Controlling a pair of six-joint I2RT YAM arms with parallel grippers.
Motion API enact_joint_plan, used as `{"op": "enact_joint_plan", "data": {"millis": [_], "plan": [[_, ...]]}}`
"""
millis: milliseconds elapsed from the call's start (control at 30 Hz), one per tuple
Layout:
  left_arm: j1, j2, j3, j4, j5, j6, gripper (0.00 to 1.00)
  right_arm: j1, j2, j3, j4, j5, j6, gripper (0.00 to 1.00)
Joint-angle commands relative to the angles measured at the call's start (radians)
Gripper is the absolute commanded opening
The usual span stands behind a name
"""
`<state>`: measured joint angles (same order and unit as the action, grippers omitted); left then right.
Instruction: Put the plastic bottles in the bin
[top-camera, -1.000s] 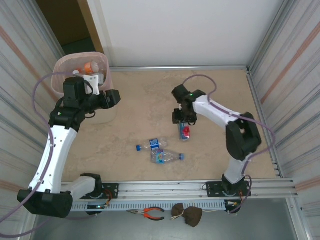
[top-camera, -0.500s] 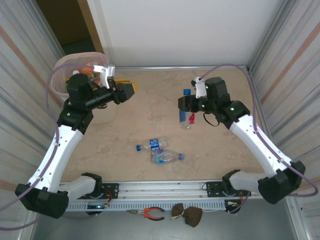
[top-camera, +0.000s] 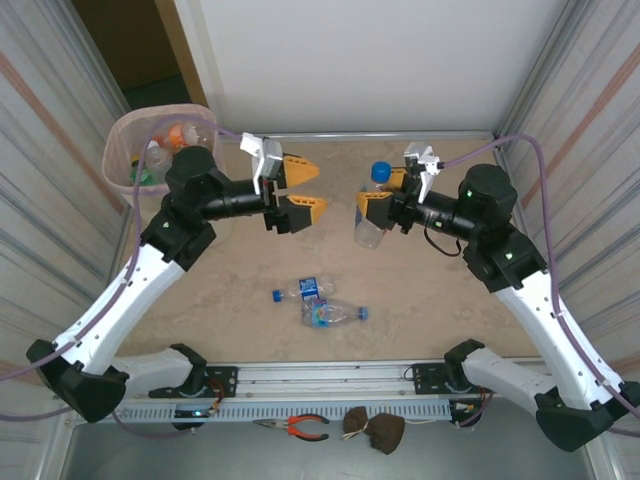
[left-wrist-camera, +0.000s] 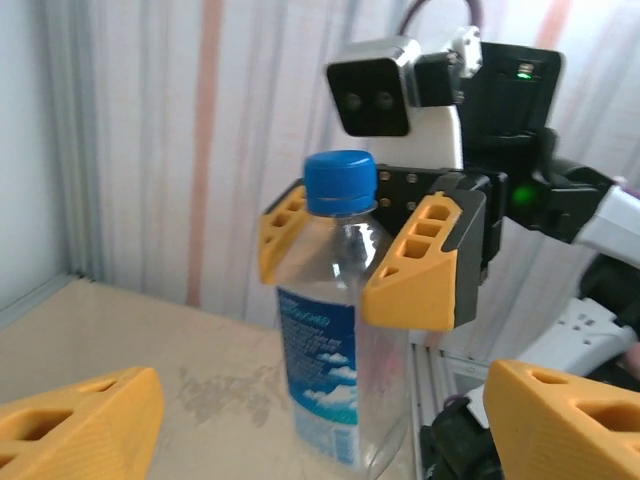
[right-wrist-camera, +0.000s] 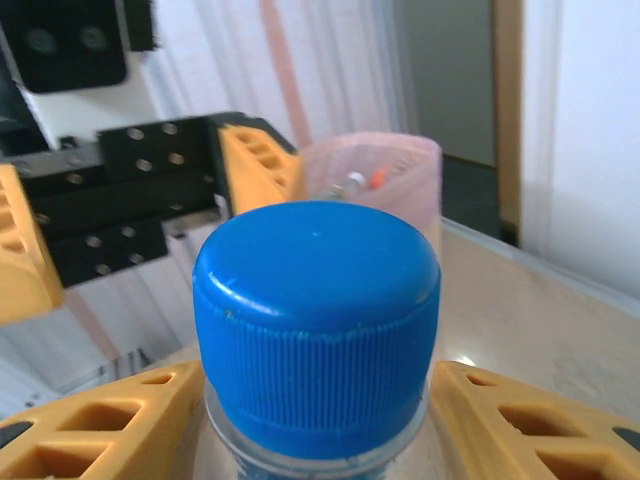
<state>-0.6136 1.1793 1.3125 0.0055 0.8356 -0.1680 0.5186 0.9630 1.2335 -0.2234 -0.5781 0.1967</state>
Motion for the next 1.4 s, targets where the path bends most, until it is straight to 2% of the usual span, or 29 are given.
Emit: {"op": "enact_joint_plan", "data": {"millis": [0,167,367,867,1033,1300,1367], "plan": [[-0.066,0.025,0.072,-0.004,0.065,0.102,0.85,0.038,-0.02,0.057,0.073,-0.096,-0.04,0.52],[-0.156,0.082,0.167,-0.118,0.068,0.19,0.85,0.092,-0.015,0.093,0.119,-0.152,-0.035,0.52],[-0.218,0.133,0.241,-0.2,0.065,0.249,0.82,0.132,-0.013,0.133,0.168,-0.169,-0.008,0.52],[-0.242,0.154,0.269,-0.242,0.085,0.273,0.63,0.166,-0.018,0.15,0.165,-0.113,-0.01,0.52],[-0.242,0.151,0.271,-0.257,0.076,0.281,0.6,0.17,-0.018,0.149,0.164,-0.105,-0.016,0.53],[-0.242,0.141,0.278,-0.297,-0.003,0.303,0.58,0.173,-0.03,0.144,0.138,-0.076,-0.029,0.65],[-0.241,0.136,0.284,-0.317,-0.04,0.314,0.57,0.173,-0.037,0.144,0.123,-0.058,-0.034,0.72]]}}
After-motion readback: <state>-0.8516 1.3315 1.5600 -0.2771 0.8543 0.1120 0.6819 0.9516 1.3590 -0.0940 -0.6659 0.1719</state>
